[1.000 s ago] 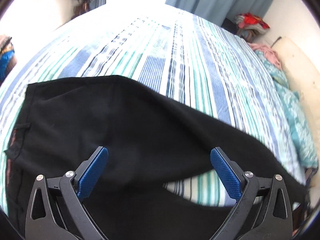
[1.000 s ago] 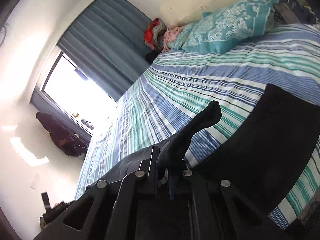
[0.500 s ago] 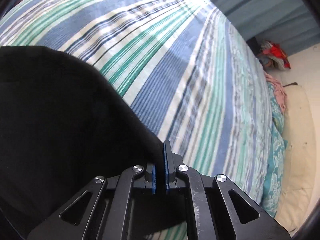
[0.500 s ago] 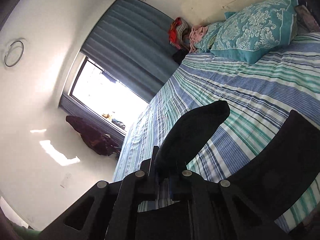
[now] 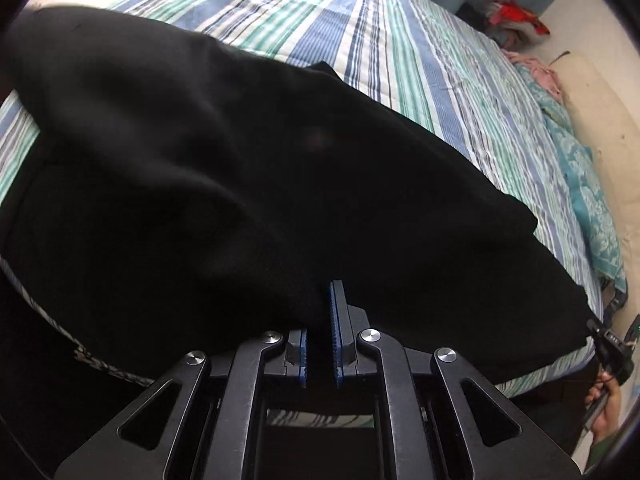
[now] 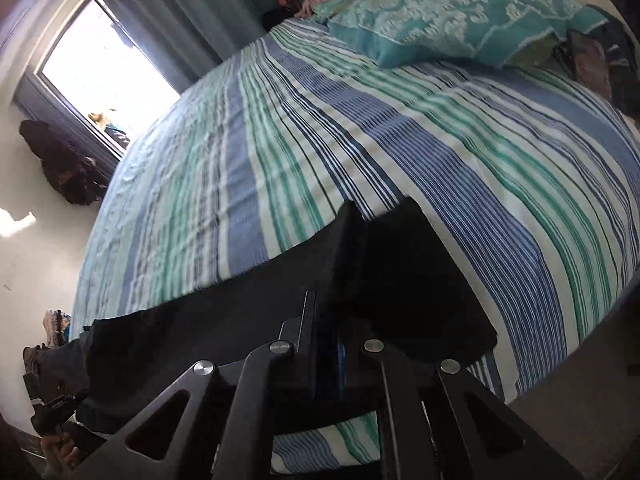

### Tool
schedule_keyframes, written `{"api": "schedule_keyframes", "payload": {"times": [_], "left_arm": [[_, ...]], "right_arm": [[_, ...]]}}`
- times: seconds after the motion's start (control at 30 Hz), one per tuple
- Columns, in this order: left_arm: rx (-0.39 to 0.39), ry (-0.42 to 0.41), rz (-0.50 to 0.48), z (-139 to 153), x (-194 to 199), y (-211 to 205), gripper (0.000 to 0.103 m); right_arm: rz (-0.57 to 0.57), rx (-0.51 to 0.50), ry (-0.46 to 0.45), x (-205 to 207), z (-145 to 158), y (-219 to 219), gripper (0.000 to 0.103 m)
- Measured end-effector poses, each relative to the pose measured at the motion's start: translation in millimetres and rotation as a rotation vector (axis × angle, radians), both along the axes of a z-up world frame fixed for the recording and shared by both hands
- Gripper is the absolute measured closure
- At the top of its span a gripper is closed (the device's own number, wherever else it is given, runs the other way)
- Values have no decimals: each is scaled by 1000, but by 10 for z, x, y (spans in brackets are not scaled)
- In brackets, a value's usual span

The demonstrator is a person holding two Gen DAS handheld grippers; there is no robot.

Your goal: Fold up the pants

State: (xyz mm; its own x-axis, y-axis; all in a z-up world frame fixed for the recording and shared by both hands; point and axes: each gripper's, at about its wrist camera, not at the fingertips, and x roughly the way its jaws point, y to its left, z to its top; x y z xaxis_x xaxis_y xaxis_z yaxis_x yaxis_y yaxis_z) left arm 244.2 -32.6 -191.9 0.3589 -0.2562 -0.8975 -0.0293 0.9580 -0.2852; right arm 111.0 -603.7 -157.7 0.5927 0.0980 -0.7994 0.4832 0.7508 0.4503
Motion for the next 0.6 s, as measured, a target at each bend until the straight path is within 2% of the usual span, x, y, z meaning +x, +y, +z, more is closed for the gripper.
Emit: {"api": "schedule_keyframes", "payload": {"times": [0.03, 0.13, 0.37, 0.6], "left_arm": [[8, -12, -14, 44, -37, -44, 95], [32, -42, -60, 183, -115, -125, 95], [84, -28, -124, 91, -131, -305, 94], [114, -19, -146, 93, -65, -446, 94]], "right_arm": [[-10, -12, 35, -30, -90, -1, 95], [-36, -45, 58, -102, -177, -26, 95], [-82, -145, 108, -161, -121, -54, 95], [-101, -164, 145, -197, -174, -65, 95]]}}
